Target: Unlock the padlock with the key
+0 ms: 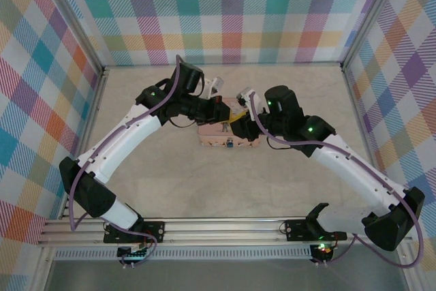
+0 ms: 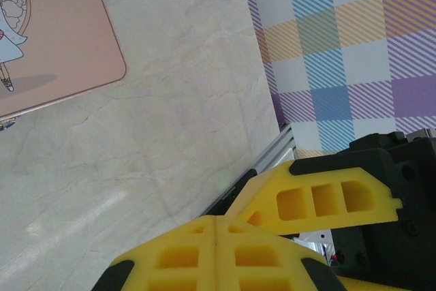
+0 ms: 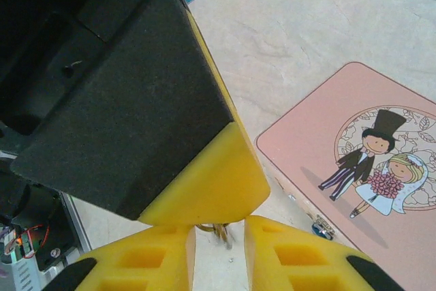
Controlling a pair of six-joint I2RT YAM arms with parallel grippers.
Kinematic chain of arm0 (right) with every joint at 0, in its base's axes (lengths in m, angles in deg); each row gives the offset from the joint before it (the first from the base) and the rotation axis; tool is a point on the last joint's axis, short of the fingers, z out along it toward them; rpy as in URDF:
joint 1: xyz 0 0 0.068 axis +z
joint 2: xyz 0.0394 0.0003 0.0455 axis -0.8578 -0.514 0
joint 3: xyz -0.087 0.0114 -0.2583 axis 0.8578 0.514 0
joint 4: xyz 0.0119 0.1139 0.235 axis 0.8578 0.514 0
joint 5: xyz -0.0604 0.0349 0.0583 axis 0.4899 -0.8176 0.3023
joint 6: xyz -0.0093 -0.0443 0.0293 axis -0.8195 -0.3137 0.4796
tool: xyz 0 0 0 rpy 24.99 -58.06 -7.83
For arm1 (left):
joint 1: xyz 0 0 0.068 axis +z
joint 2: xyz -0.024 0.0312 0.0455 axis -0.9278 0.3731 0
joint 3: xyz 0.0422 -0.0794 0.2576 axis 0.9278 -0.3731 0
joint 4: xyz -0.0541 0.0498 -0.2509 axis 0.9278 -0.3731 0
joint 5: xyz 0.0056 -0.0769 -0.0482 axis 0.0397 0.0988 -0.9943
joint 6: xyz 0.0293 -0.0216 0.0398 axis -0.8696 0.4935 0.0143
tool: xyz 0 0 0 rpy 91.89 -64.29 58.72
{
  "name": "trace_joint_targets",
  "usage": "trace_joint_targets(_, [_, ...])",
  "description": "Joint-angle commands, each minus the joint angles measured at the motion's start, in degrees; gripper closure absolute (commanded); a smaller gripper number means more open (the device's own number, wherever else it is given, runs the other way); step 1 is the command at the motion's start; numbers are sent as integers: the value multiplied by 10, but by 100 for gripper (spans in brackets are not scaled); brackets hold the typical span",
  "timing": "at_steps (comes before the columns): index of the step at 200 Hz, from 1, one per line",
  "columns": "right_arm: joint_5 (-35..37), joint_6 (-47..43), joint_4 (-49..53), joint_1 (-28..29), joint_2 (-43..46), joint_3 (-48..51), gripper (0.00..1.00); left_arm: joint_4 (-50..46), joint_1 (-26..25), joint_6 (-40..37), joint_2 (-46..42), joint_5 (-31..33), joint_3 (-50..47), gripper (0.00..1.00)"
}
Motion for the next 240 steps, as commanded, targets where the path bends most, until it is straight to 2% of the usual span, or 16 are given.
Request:
trace_joint_targets(1, [-26,0,-19,6,2,6,72,35,-10,4,-3,-38,16,100])
trace_joint_targets(68, [-43,-2,-20,6,-8,-1,72,39,-10,7,-5,-42,16,100])
trace_joint_targets(98, [-50,-3,-19,6,-13,-4,76,49,-10,14,-3,-53,16,100])
trace_joint_targets(148, [-50,-6,-20,6,-14,-7,92,57,-10,21,-3,-62,16,100])
trace_joint_targets(193, [-47,-5,-22,6,-15,-6,95,60,-10,22,-3,-65,16,100])
trace_joint_targets(204, [-52,-6,-24,6,-13,-4,88,60,-10,22,-3,-65,16,100])
trace_joint_targets(218, [-47,-3,-23,6,-11,-2,63,53,-10,18,-3,-59,20,100])
trace_joint_targets(226, [-42,-3,-24,5,-8,3,59,52,-10,17,-3,-59,22,100])
trace_joint_targets(240, [-40,-1,-28,6,-2,11,59,52,-10,16,-2,-59,23,100])
